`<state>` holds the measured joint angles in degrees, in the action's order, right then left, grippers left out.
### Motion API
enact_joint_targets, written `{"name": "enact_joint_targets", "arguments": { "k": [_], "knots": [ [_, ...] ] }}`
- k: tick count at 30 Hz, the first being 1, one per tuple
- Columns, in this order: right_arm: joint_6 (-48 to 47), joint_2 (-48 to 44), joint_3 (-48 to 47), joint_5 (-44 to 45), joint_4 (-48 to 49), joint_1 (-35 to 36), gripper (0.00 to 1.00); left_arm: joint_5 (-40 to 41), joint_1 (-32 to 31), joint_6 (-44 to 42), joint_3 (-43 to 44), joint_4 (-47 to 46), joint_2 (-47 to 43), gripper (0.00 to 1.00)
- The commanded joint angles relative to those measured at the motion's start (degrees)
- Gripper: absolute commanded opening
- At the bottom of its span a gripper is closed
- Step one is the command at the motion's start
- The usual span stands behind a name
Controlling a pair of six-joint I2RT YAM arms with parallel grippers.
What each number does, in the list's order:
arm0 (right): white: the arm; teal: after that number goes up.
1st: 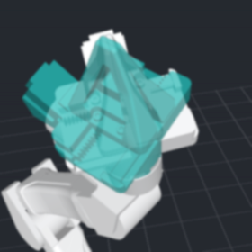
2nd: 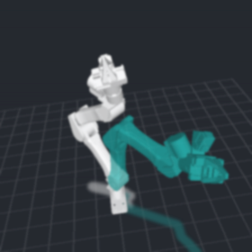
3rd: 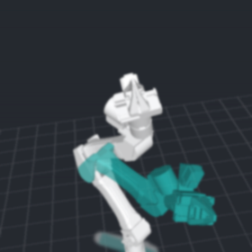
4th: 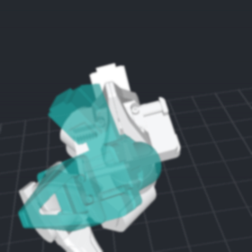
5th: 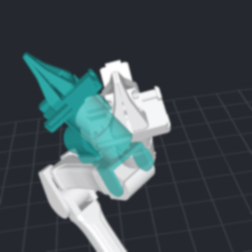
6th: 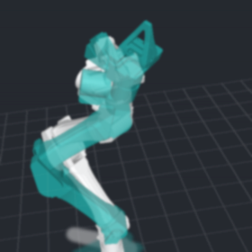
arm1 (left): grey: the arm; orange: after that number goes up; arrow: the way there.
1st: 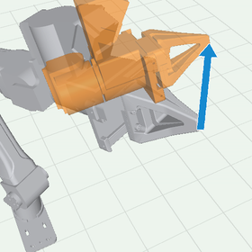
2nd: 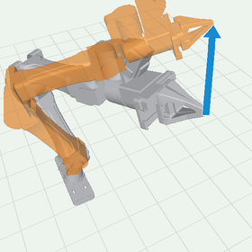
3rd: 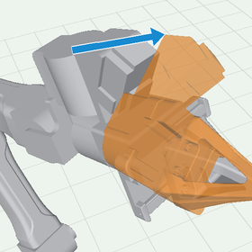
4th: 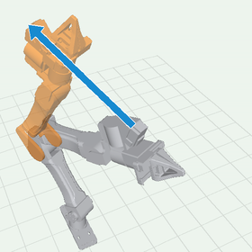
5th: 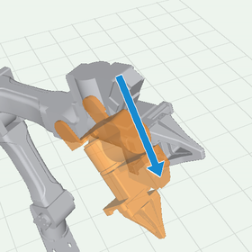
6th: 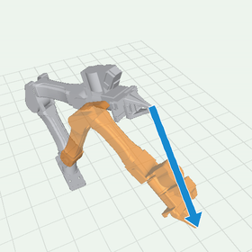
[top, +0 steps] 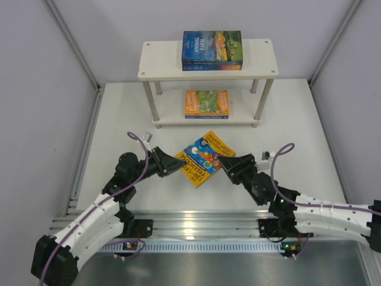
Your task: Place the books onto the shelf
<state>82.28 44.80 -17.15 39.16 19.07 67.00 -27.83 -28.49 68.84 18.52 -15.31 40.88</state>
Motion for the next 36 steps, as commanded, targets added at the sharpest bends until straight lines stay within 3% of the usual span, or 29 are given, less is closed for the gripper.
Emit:
{"name": "enact_joint_targets", "arguments": {
  "k": [1, 6, 15, 19, 23, 24, 25, 26, 28, 29, 30, 31, 36],
  "knots": [
    [-1.16, -6.20, 2.02, -3.90, -3.86, -4.68, 0.58, -8.90, 1.24, -4.67, 4.76, -5.52, -0.28, 0.00],
    [-2.47, -13.58, 5.19, -8.56, -7.29, -9.96, 0.58, -12.76, 2.39, -6.70, 7.14, -5.42, 1.74, 0.00],
    [-5.03, -11.83, 4.22, -13.40, -4.49, -11.10, 0.54, -14.53, 2.48, -7.13, 7.75, -7.90, 5.08, 0.00],
    [-2.13, -12.54, 7.65, -14.81, 2.35, -11.02, 0.34, -13.91, 2.74, -10.04, 8.90, -3.50, 6.05, 0.00],
    [-1.60, -11.75, 8.18, -16.22, 3.16, -11.02, 0.23, -15.14, 4.84, -12.05, 10.65, -0.96, 9.29, 0.00],
    [-1.68, -11.66, 8.44, -16.22, 3.78, -11.02, 0.17, -14.97, 5.28, -12.24, 11.00, -0.69, 9.65, 0.00],
    [-1.68, -11.49, 8.53, -16.13, 4.56, -11.10, 0.01, -14.88, 5.64, -12.32, 11.09, -0.42, 10.00, 0.00],
    [-1.68, -11.40, 8.53, -15.69, 4.75, -11.10, 0.00, -14.88, 5.99, -12.50, 11.18, 0.19, 10.61, 0.00],
    [-0.99, -10.87, 8.45, -13.50, 6.14, -11.02, 0.00, -11.56, 7.48, -13.98, 13.37, 5.00, 11.06, 0.10],
    [-0.20, -9.83, 8.36, -12.62, 6.94, -11.02, 0.00, -9.19, 8.88, -16.60, 16.95, 13.03, 11.32, 0.24],
    [1.20, -8.95, 8.44, -10.53, 8.34, -11.02, 0.00, -3.34, 9.67, -17.94, 19.16, 17.38, 11.67, 0.48],
    [1.48, -7.89, 7.58, -8.94, 10.61, -11.02, 0.00, -0.84, 10.29, -19.17, 21.53, 20.64, 12.72, 0.56],
    [1.31, 1.05, 1.08, -1.12, 14.06, -11.37, 0.00, 18.40, 12.32, -26.38, 40.23, 44.08, 17.47, 0.66]
  ]
}}
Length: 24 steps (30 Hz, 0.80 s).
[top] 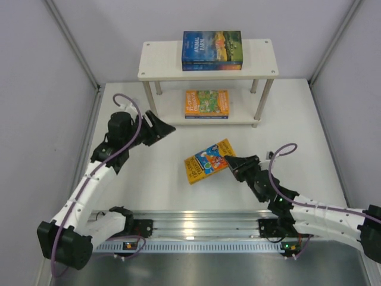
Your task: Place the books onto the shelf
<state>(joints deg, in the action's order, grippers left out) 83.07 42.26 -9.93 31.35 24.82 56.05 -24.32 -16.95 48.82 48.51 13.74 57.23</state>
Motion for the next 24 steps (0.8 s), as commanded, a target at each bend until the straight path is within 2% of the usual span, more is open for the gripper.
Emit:
{"name": "enact_joint_targets", "arguments": {
  "k": [1, 4, 11, 14, 17, 24],
  "knots": [
    [0.60, 5.10, -8.76, 7.49, 9.10, -0.50, 0.00, 19.09, 1.04, -6.80, 12.03, 16.74, 1.56, 0.67],
    [0.95, 11.60, -12.81, 9.51, 13.30, -2.25, 0.00, 22.90, 1.74, -6.02, 14.51, 18.78, -1.05, 0.70],
    [1.49, 23.91, -21.61, 5.04, 22.02, -7.97, 0.00, 20.72, 1.92, -6.01, 6.61, 16.06, -10.99, 0.73],
    [0.08, 26.81, -25.48, 6.61, 21.15, -8.33, 0.00, 20.28, 1.83, -6.37, 2.83, 17.37, -13.28, 0.73],
    [-0.71, 30.32, -28.21, 7.06, 23.25, -9.64, 0.00, 16.50, 1.83, -5.66, -0.33, 15.98, -15.48, 0.73],
    [-1.15, 37.54, -34.18, 8.90, 24.40, -12.19, 0.00, 14.30, 1.83, -5.75, -2.54, 16.06, -19.35, 0.72]
  ]
}}
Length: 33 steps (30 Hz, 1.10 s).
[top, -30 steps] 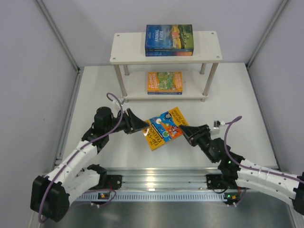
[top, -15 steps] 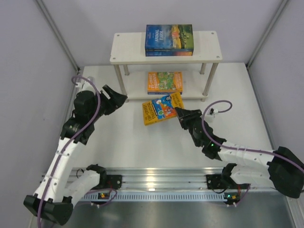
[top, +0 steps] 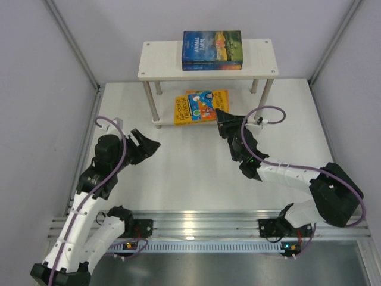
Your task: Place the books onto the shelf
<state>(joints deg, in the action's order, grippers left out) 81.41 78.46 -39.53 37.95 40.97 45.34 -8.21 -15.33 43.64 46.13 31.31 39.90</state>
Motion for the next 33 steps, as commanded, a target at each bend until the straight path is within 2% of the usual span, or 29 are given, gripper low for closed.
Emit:
{"name": "enact_joint_targets", "arguments": {
  "k": [1, 11, 15, 21, 27, 33],
  "knots": [
    [0.25, 2.22, -5.64, 2.30, 8.33, -2.27, 0.00, -2.07, 0.22, -0.57, -0.25, -1.25, -2.54, 0.72],
    [2.08, 14.34, -13.47, -2.62, 9.04, -8.60, 0.00, -3.92, 0.13, -1.18, -2.45, -0.99, -5.97, 0.72],
    [3.41, 16.90, -14.70, -4.81, 10.00, -10.36, 0.00, -3.75, 0.22, -2.24, -3.68, -0.81, -6.41, 0.72],
    [2.35, 20.33, -17.95, -7.89, 6.58, -12.91, 0.00, -4.88, 0.22, -2.94, -4.47, -1.25, -7.03, 0.72],
    [3.85, 25.08, -20.06, -11.05, 6.14, -15.11, 0.00, -5.50, 0.13, -2.51, -6.22, -1.69, -10.80, 0.72],
    [4.64, 27.45, -22.61, -12.82, 1.31, -15.81, 0.12, -5.33, 0.13, -2.33, -6.23, -1.25, -11.60, 0.72]
  ]
}}
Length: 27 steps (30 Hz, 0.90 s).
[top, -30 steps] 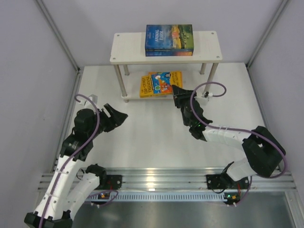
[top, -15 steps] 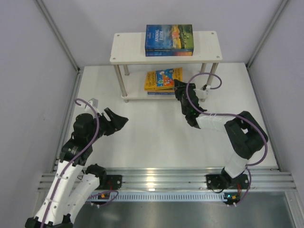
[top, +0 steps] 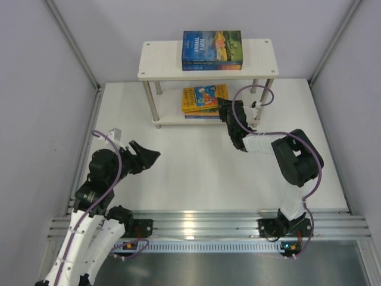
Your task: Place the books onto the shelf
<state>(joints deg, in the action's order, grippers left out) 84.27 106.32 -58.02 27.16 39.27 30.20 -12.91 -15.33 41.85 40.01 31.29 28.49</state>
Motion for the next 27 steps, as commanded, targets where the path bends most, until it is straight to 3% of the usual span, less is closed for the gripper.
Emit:
{"name": "enact_joint_targets", "arguments": {
  "k": [1, 7, 12, 20, 23, 24, 26, 27],
  "knots": [
    [2.12, -0.33, -4.12, -2.19, 2.57, -0.84, 0.17, -0.54, 0.21, -0.80, 0.24, -1.06, -0.10, 0.72],
    [4.06, -2.95, -5.70, -3.43, -7.78, -1.37, 0.36, -0.01, 0.13, -1.24, 0.34, -0.53, 0.07, 0.72],
    [3.45, -5.42, -6.23, -2.99, -15.26, -1.37, 0.40, 0.08, 0.13, -1.06, -0.37, -0.88, 0.34, 0.72],
    [3.01, -7.80, -5.35, -3.43, -17.82, -1.37, 0.45, -0.10, 0.13, -0.80, 0.07, -1.14, 0.42, 0.72],
    [4.58, -7.45, -4.30, -3.60, -16.77, -1.28, 0.30, -0.10, 0.13, -0.63, 0.16, -1.05, 0.43, 0.72],
    [5.28, -7.36, -3.86, -3.60, -16.24, -1.28, 0.15, -0.19, 0.21, -0.54, 0.16, -1.14, 0.34, 0.72],
    [6.87, -6.66, -2.90, -3.43, -14.05, -1.10, 0.01, -0.19, 0.21, -0.62, 0.16, -0.97, 0.34, 0.72],
    [7.57, -6.48, -2.80, -3.17, -13.78, -1.10, 0.00, -0.19, 0.22, -0.62, 0.24, -0.79, 0.34, 0.72]
  ]
}}
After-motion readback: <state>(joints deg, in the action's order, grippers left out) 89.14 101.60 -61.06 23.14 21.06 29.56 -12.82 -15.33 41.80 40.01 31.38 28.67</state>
